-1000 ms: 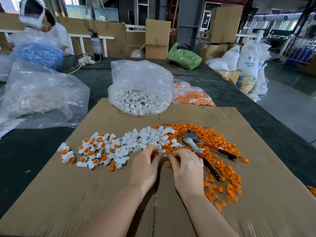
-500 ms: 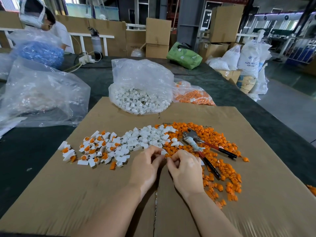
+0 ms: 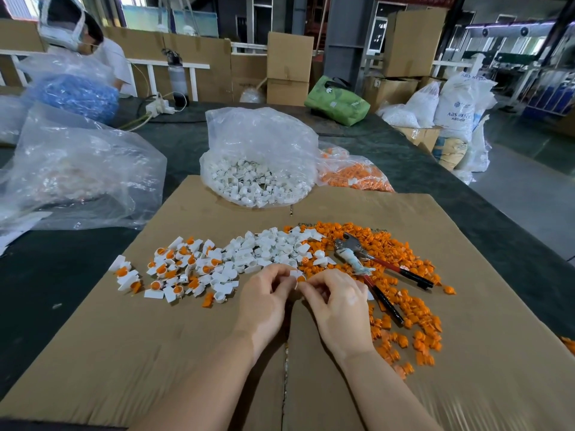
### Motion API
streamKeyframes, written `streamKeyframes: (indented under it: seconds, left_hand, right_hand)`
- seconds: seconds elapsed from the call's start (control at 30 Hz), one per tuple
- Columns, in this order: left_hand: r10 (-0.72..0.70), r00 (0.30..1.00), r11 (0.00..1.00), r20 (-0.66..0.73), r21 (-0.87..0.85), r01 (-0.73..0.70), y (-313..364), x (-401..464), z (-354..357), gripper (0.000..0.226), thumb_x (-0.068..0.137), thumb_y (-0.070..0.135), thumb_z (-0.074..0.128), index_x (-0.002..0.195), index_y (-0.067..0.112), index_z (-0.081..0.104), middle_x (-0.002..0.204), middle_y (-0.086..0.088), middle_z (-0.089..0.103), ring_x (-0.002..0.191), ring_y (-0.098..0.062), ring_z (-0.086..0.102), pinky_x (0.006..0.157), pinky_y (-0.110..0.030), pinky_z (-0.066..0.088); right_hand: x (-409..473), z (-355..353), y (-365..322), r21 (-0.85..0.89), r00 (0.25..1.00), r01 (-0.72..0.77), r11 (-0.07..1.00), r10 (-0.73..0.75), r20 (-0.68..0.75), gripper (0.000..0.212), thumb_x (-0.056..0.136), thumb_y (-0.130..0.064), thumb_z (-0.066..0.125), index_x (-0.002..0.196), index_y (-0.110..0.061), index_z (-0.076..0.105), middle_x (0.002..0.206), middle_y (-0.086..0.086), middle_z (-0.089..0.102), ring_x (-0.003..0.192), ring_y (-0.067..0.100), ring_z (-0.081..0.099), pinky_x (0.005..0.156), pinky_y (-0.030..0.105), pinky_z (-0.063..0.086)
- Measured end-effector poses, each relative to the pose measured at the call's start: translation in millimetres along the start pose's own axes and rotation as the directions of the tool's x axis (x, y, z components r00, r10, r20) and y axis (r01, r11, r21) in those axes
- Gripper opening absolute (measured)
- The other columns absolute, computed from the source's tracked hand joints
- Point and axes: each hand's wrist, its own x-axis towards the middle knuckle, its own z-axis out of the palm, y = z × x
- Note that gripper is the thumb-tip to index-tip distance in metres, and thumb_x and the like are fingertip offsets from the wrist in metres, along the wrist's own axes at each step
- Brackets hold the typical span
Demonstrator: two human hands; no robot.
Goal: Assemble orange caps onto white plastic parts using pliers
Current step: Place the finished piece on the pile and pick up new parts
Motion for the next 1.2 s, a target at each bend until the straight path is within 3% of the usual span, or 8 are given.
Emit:
streamKeyframes:
  seconds: [0.1,0.3,0.53,1.1,1.2]
  left_hand:
    - [-0.008,1.0,1.0,-0.006,-0.002,0.008,-1.9,1.9,-0.2,0.012,0.092,0.016,0.057,0.098,0.018,0.067,0.087,0.003,0.068,0.087,-0.011,0.063,0.074,-0.018,0.045]
    - [0.039,0.999,0.999,0.02,0.031,-0.04,-2.7,2.5,-1.3,0.015,0.092,0.016,0.058,0.099,0.022,0.069,0.087,0.008,0.068,0.085,-0.004,0.062,0.071,-0.01,0.044]
    - [0.048,0.998,0.999,0.045,0.02,-0.049,-2.0,1.8,-1.3,0.014,0.092,0.018,0.057,0.093,0.024,0.069,0.083,0.009,0.068,0.083,-0.005,0.063,0.073,-0.017,0.047]
    - [0.049,0.999,0.994,0.002,0.103,-0.049,-1.4,3.9,-1.0,0.009,0.087,0.027,0.065,0.094,0.022,0.068,0.078,0.008,0.066,0.077,-0.003,0.061,0.062,-0.006,0.041]
    - [-0.005,1.0,0.998,-0.001,0.055,0.005,-1.4,5.0,-0.3,0.014,0.086,0.025,0.066,0.098,0.018,0.067,0.083,0.003,0.069,0.082,-0.01,0.065,0.073,-0.016,0.048]
  right_hand:
    - [0.2,0.6,-0.6,0.013,0.998,0.014,1.0,-0.013,-0.055,0.01,0.078,-0.022,0.075,0.083,-0.019,0.066,0.077,-0.016,0.055,0.078,0.004,0.052,0.08,0.03,0.033]
    - [-0.5,0.6,-0.1,-0.015,0.997,0.068,0.998,-0.068,-0.023,0.026,0.081,-0.018,0.073,0.106,-0.02,0.069,0.089,-0.008,0.06,0.093,0.012,0.054,0.083,0.031,0.035]
    - [0.5,-2.2,-2.5,-0.006,0.997,0.078,0.997,-0.078,0.0,0.021,0.084,-0.015,0.069,0.104,-0.021,0.071,0.087,-0.006,0.06,0.09,0.014,0.053,0.085,0.037,0.042]
    - [0.7,-1.9,0.3,-0.049,0.99,0.14,0.989,-0.141,-0.019,0.023,0.079,-0.013,0.073,0.102,-0.017,0.071,0.091,-0.004,0.063,0.091,0.015,0.057,0.082,0.034,0.047]
    - [2.7,-7.2,4.9,-0.136,0.988,0.145,0.98,-0.152,-0.04,0.026,0.079,-0.017,0.075,0.104,-0.014,0.07,0.099,-0.001,0.065,0.097,0.019,0.059,0.086,0.033,0.042]
